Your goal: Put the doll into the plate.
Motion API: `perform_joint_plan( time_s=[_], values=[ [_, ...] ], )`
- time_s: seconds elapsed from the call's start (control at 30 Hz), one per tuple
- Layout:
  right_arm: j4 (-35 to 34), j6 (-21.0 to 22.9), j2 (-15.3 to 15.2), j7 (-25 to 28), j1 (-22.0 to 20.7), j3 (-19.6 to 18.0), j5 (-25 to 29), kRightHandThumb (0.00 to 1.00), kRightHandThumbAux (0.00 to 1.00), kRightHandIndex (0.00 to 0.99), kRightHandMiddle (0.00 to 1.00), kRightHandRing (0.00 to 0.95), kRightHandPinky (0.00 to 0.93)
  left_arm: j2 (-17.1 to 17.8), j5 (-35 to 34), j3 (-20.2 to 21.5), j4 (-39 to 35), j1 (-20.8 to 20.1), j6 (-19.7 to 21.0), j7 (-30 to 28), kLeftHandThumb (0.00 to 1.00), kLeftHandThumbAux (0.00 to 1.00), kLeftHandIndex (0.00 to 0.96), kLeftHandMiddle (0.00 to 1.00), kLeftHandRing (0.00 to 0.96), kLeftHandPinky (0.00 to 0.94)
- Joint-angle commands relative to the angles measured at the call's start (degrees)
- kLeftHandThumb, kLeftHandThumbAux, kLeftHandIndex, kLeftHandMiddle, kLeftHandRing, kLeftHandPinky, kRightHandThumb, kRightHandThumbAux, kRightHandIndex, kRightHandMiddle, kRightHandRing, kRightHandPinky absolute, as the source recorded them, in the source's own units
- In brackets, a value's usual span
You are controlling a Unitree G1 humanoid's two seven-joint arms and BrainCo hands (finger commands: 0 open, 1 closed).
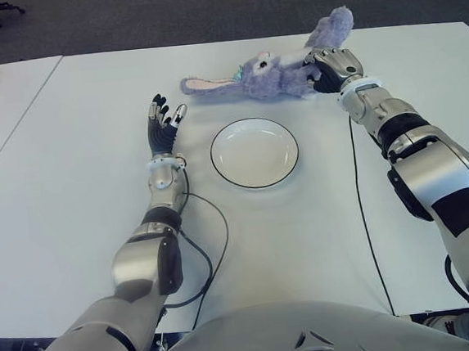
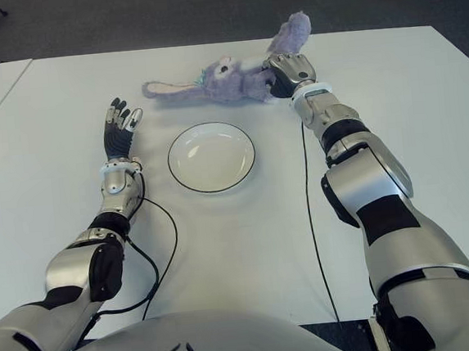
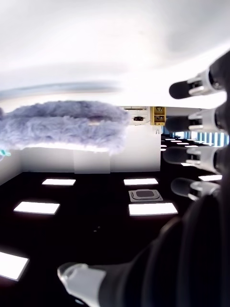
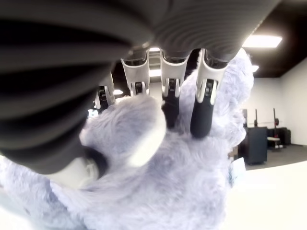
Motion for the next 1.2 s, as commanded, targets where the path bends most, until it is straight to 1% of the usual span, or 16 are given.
perform_joint_plan(
  time_s=[0.03, 0.13, 0.2, 0.43, 0.6, 0.73, 0.87, 0.9, 0.97, 1.0, 1.13, 1.2],
  values=[
    [1.13, 0.42, -0.32, 3.82, 4.36, -3.03, 3.7, 0.804, 0.683, 0.405, 0.491, 0.558, 0.634, -5.56, -0.52, 0.14, 8.79, 13.77, 5.71, -1.49, 0.0, 0.53, 0.063, 0.099, 0.083, 0.046],
    [1.04, -0.15, -0.39, 4.31, 4.64, -3.82, 4.64, 0.827, 0.681, 0.407, 0.546, 0.636, 0.706, -5.52, -0.56, 0.17, 8.8, 13.82, 5.64, -1.84, 0.0, 0.524, 0.068, 0.101, 0.082, 0.039],
    [0.94, -0.58, -0.51, 4.35, 4.91, -4.53, 5.41, 0.833, 0.68, 0.409, 0.564, 0.666, 0.731, -5.49, -0.55, 0.18, 8.84, 13.86, 5.69, -1.97, 0.0, 0.521, 0.071, 0.102, 0.082, 0.04],
    [0.65, -1.49, -1.01, 3.86, 5.87, -8.13, 9.09, 0.838, 0.681, 0.415, 0.587, 0.73, 0.771, -5.7, -0.44, 0.16, 8.83, 13.86, 5.52, -1.6, 0.0, 0.514, 0.077, 0.107, 0.086, 0.049],
    [0.54, -1.33, -1.96, 3.66, 6.2, -10.03, 10.7, 0.837, 0.682, 0.414, 0.586, 0.735, 0.751, -5.83, 0.09, -0.36, 8.78, 13.87, 5.12, -1.21, 0.0, 0.51, 0.077, 0.103, 0.083, 0.042],
    [0.31, -2.5, -3.42, 3.15, 6.9, -10.96, 11.36, 0.837, 0.683, 0.413, 0.583, 0.729, 0.737, -5.97, 0.14, -0.46, 8.75, 14.04, 4.8, -1.33, 0.0, 0.507, 0.077, 0.102, 0.081, 0.041],
    [0.05, -3.53, -4.19, 2.63, 7.52, -11.39, 11.76, 0.837, 0.683, 0.412, 0.579, 0.721, 0.723, -6.12, 0.2, -0.57, 8.69, 14.31, 4.45, -1.27, 0.0, 0.503, 0.081, 0.104, 0.082, 0.043],
    [-0.18, -4.52, -4.55, 2.18, 8.0, -11.63, 12.05, 0.836, 0.683, 0.412, 0.578, 0.719, 0.72, -6.13, 0.24, -0.6, 8.69, 14.34, 4.41, -1.19, 0.0, 0.503, 0.082, 0.105, 0.082, 0.043],
    [-1.24, -8.15, -5.35, 0.83, 9.53, -12.23, 12.91, 0.836, 0.683, 0.412, 0.575, 0.716, 0.718, -6.17, 0.32, -0.68, 8.67, 14.39, 4.34, -0.98, 0.0, 0.503, 0.084, 0.105, 0.082, 0.04],
    [-2.23, -10.79, -5.82, 0.12, 10.5, -12.59, 13.47, 0.836, 0.683, 0.413, 0.572, 0.715, 0.719, -6.19, 0.37, -0.72, 8.66, 14.4, 4.38, -0.82, 0.0, 0.503, 0.084, 0.106, 0.082, 0.038],
    [-5.76, -17.58, -7.21, -0.9, 13.13, -13.53, 15.03, 0.836, 0.682, 0.415, 0.566, 0.716, 0.726, -6.24, 0.36, -0.73, 8.67, 14.31, 4.62, -0.5, 0.0, 0.505, 0.086, 0.104, 0.078, 0.031],
    [-7.54, -19.96, -7.82, -0.72, 14.42, -14.02, 15.93, 0.768, 0.702, 0.425, 0.656, 0.726, 0.74, -6.27, 0.23, -0.61, 8.67, 14.29, 4.58, -0.59, 0.0, 0.507, 0.085, 0.103, 0.078, 0.035]
  ],
)
